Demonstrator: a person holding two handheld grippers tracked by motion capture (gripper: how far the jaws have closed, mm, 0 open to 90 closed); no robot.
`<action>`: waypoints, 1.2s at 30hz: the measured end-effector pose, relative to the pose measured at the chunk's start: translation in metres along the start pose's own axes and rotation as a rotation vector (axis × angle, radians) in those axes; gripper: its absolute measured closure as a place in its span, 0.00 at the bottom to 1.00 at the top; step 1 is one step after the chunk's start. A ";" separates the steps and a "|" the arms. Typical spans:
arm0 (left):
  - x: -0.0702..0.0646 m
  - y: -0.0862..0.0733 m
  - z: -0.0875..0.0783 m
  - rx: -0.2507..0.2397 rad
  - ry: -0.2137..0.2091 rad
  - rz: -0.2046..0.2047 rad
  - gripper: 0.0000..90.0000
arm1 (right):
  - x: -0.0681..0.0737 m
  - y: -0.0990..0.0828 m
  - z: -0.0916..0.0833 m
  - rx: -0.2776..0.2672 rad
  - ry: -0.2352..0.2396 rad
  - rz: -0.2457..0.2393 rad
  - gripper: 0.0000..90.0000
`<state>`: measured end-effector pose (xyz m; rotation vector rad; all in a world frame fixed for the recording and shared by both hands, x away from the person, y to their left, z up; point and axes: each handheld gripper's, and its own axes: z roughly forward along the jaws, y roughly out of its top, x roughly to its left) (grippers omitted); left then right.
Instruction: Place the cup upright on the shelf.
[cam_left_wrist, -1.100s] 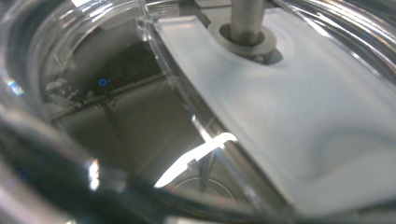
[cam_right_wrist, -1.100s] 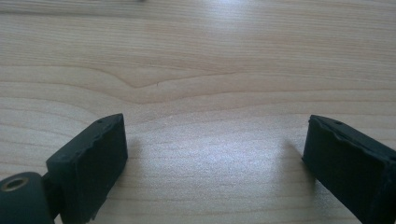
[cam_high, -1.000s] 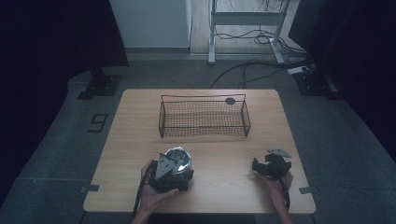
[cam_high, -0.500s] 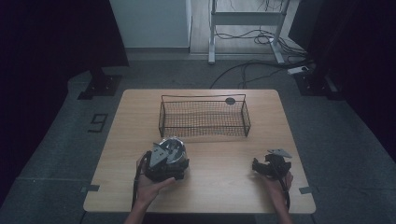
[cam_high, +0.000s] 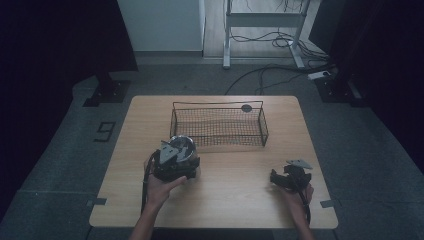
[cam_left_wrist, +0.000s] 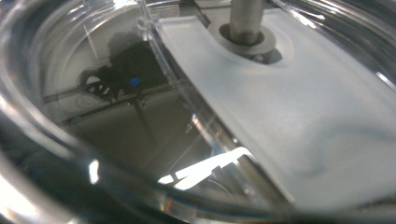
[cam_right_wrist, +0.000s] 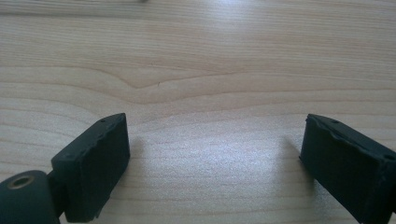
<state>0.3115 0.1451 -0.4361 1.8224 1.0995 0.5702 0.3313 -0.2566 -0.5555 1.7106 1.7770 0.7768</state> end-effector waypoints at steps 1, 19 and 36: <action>0.000 0.002 0.001 0.001 0.002 0.001 0.04 | 0.000 0.000 0.000 0.000 0.000 -0.001 0.09; 0.018 0.029 0.009 -0.052 0.020 -0.007 0.04 | 0.001 0.000 0.000 -0.003 0.001 -0.005 0.10; 0.040 0.052 0.004 -0.069 0.040 -0.020 0.04 | 0.001 0.000 0.000 -0.004 -0.005 0.000 0.10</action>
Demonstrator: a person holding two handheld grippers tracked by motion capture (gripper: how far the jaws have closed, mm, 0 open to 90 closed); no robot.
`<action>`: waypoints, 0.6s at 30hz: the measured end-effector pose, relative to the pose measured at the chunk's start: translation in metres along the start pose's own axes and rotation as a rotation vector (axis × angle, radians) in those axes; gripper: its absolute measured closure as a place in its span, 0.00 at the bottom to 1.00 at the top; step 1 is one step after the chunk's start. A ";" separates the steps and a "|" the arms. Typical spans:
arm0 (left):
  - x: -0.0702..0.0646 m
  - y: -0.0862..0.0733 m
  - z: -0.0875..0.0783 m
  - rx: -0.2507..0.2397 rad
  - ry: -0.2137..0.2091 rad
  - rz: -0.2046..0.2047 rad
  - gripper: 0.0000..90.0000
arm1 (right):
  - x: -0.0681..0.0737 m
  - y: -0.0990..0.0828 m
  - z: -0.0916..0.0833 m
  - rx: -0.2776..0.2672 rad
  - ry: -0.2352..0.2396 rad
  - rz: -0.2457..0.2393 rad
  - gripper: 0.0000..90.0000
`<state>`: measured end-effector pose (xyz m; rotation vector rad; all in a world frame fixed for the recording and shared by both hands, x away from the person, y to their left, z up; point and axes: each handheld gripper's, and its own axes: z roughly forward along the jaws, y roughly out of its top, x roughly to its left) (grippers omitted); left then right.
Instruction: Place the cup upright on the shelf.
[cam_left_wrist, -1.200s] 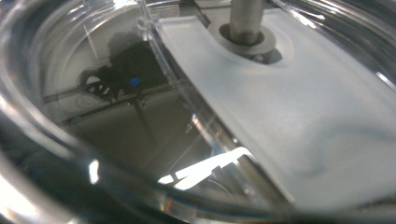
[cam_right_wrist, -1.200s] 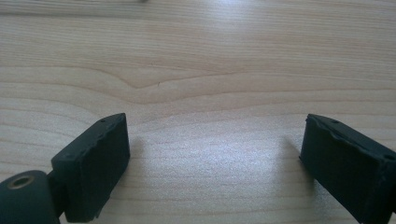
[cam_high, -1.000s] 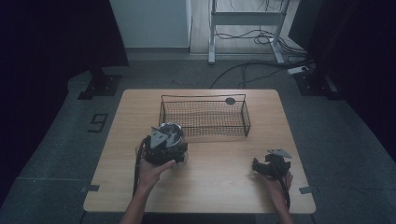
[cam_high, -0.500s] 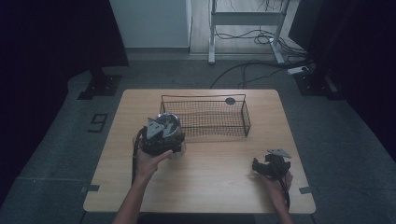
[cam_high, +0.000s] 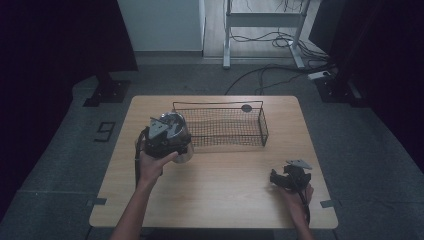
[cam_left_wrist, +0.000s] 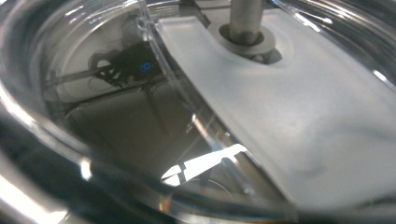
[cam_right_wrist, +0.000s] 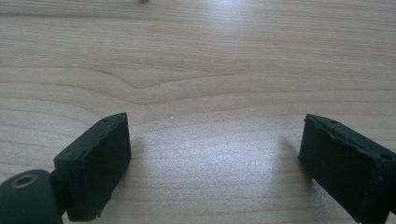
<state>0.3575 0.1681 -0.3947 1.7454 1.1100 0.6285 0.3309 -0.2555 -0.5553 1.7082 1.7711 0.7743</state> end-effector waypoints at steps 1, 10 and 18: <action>0.001 0.003 0.002 -0.002 0.002 -0.004 0.04 | 0.000 0.000 0.000 0.000 0.002 0.000 0.10; 0.008 0.009 0.017 0.004 0.005 -0.020 0.04 | 0.000 0.000 0.000 -0.001 0.002 -0.001 0.10; 0.006 0.019 0.030 0.011 -0.004 -0.024 0.04 | 0.000 0.000 0.000 0.001 0.003 -0.004 0.10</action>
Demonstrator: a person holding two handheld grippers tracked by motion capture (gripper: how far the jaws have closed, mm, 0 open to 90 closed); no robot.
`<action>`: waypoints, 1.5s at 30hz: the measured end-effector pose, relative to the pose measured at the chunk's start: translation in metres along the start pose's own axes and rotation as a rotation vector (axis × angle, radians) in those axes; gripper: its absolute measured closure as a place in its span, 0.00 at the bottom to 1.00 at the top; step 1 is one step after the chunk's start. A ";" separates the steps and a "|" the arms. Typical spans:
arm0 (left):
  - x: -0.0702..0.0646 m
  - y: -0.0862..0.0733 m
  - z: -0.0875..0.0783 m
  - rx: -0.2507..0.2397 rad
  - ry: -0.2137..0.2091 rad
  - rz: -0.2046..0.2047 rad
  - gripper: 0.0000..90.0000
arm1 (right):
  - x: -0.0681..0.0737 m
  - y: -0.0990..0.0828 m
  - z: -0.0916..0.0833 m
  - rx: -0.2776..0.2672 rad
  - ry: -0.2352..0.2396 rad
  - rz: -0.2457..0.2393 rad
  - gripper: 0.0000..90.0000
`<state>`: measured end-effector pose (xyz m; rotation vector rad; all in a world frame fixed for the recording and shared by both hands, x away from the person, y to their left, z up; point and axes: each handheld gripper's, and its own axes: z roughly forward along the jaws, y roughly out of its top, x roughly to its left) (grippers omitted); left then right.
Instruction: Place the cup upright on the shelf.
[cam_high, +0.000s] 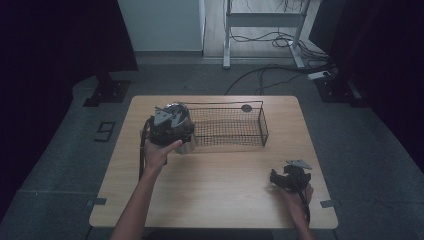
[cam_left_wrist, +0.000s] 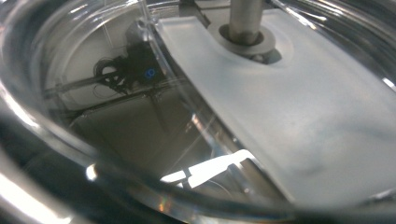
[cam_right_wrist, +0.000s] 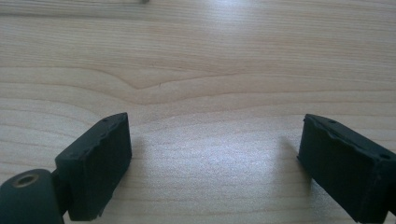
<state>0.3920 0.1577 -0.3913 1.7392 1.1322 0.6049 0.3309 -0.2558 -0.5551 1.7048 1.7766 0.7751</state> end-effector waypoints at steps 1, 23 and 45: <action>0.000 0.001 0.001 0.000 -0.002 0.001 0.04 | 0.000 0.000 0.000 0.000 0.000 0.000 0.10; 0.006 0.027 0.024 0.001 0.011 0.003 0.04 | 0.000 0.000 0.001 -0.010 -0.002 -0.005 0.10; -0.001 0.045 0.050 0.015 0.021 0.030 0.04 | 0.000 0.000 0.000 -0.009 -0.003 -0.003 0.11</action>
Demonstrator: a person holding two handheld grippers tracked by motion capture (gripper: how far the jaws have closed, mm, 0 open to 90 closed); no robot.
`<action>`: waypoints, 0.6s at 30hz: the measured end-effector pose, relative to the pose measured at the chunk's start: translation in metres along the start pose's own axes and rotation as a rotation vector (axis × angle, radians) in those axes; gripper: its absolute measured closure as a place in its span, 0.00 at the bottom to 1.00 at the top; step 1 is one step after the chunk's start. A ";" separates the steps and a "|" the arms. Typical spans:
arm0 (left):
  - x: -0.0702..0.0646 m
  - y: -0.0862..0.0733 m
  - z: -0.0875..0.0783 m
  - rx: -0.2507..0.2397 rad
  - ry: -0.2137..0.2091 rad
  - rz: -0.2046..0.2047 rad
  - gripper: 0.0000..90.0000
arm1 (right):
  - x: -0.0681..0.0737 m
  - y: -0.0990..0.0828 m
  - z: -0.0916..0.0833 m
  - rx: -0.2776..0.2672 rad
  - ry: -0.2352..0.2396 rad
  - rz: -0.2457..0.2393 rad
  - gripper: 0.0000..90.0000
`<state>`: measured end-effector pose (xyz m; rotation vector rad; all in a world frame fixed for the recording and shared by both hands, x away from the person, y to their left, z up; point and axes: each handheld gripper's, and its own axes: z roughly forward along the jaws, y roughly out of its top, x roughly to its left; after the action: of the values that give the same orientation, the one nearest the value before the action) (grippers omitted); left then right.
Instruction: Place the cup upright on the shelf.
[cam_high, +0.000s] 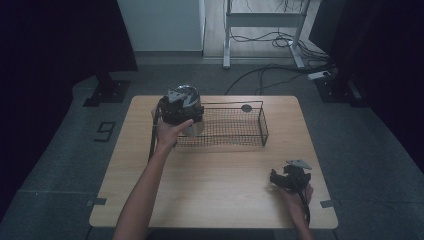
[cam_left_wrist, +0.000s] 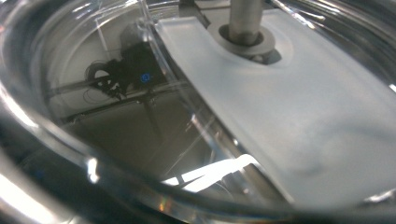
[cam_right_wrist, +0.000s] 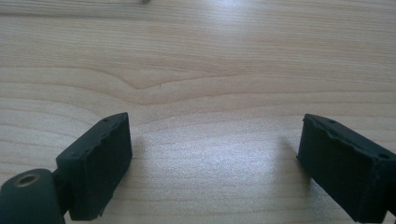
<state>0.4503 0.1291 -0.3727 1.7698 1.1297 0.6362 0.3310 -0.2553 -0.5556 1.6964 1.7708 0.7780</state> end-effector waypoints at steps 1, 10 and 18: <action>0.000 0.000 0.001 0.000 0.000 -0.001 0.04 | 0.000 0.000 0.000 0.000 0.001 0.000 0.11; 0.001 -0.002 0.018 0.017 0.004 -0.012 0.04 | 0.000 0.000 0.000 0.001 0.002 0.001 0.11; 0.005 -0.005 0.031 0.018 0.024 -0.013 0.04 | 0.000 0.000 0.000 0.001 0.004 0.001 0.11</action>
<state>0.4746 0.1214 -0.3910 1.7726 1.1656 0.6424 0.3308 -0.2554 -0.5555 1.6977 1.7735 0.7812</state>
